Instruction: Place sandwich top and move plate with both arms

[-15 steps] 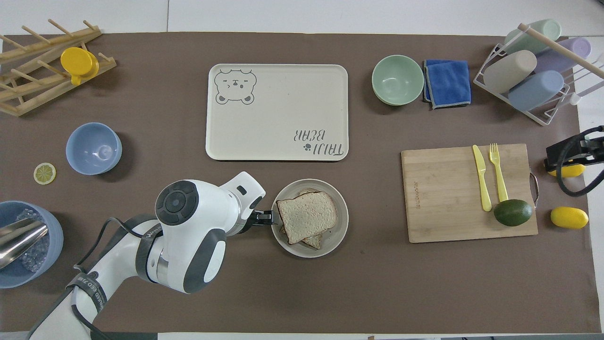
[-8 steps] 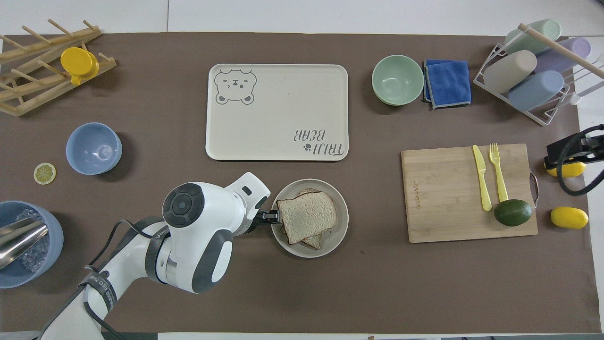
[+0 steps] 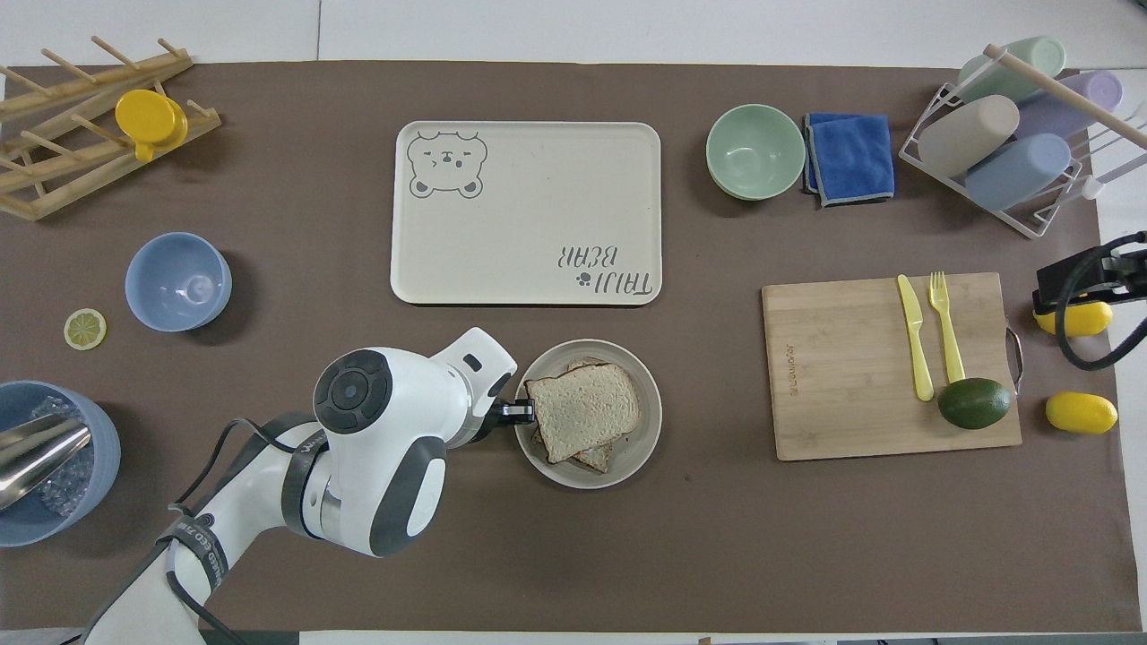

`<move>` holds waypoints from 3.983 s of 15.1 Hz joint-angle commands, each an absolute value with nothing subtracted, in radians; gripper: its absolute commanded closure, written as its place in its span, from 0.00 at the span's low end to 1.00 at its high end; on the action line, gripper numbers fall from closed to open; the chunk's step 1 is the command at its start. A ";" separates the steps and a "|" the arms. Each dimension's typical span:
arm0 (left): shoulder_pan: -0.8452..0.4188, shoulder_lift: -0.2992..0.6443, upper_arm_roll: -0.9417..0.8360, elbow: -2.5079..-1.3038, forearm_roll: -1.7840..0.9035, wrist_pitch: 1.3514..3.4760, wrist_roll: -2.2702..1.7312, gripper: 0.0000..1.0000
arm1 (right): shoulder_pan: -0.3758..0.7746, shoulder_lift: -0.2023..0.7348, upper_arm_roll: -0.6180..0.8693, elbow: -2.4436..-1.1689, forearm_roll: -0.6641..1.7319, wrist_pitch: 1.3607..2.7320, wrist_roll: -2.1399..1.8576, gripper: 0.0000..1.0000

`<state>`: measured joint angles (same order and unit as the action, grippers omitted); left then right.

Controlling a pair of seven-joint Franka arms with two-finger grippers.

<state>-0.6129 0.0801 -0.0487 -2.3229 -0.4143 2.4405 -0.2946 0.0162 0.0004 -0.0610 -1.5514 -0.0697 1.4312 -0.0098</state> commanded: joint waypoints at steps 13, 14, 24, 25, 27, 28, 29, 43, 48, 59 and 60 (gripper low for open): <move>-0.594 0.077 -0.034 -2.269 -0.466 2.364 -0.287 1.00 | 0.003 -0.015 -0.054 -1.569 -0.061 1.448 -0.043 0.00; -0.577 0.074 -0.034 -2.237 -0.468 2.315 -0.285 1.00 | 0.005 -0.014 -0.054 -1.569 -0.061 1.448 -0.043 0.00; -0.367 0.268 -0.032 -1.793 -0.462 2.070 -0.223 1.00 | 0.006 -0.015 -0.054 -1.569 -0.066 1.448 -0.041 0.00; -0.354 0.338 -0.032 -1.704 -0.462 2.056 -0.200 1.00 | 0.006 -0.015 -0.052 -1.569 -0.067 1.448 -0.041 0.00; -0.309 0.431 -0.032 -1.610 -0.446 2.036 -0.166 1.00 | 0.008 -0.015 -0.054 -1.569 -0.071 1.447 -0.041 0.00; -0.302 0.475 -0.032 -1.554 -0.446 2.028 -0.146 1.00 | 0.008 -0.015 -0.054 -1.569 -0.072 1.447 -0.041 0.00; -0.301 0.520 -0.032 -1.513 -0.448 2.039 -0.146 1.00 | 0.009 -0.015 -0.052 -1.569 -0.074 1.448 -0.041 0.00; -0.316 0.569 -0.026 -1.559 -0.405 2.200 -0.086 1.00 | 0.008 -0.014 -0.049 -1.568 -0.075 1.447 -0.041 0.00; -0.298 0.569 -0.022 -1.523 -0.403 2.136 -0.086 0.00 | 0.009 -0.014 -0.046 -1.566 -0.077 1.447 -0.041 0.00; -0.207 0.215 0.075 -1.511 -0.141 1.809 -0.112 0.00 | 0.012 -0.015 -0.044 -1.566 -0.077 1.447 -0.040 0.00; -0.201 0.181 0.074 -1.512 -0.117 1.771 -0.112 0.00 | 0.012 -0.015 -0.044 -1.566 -0.077 1.447 -0.040 0.00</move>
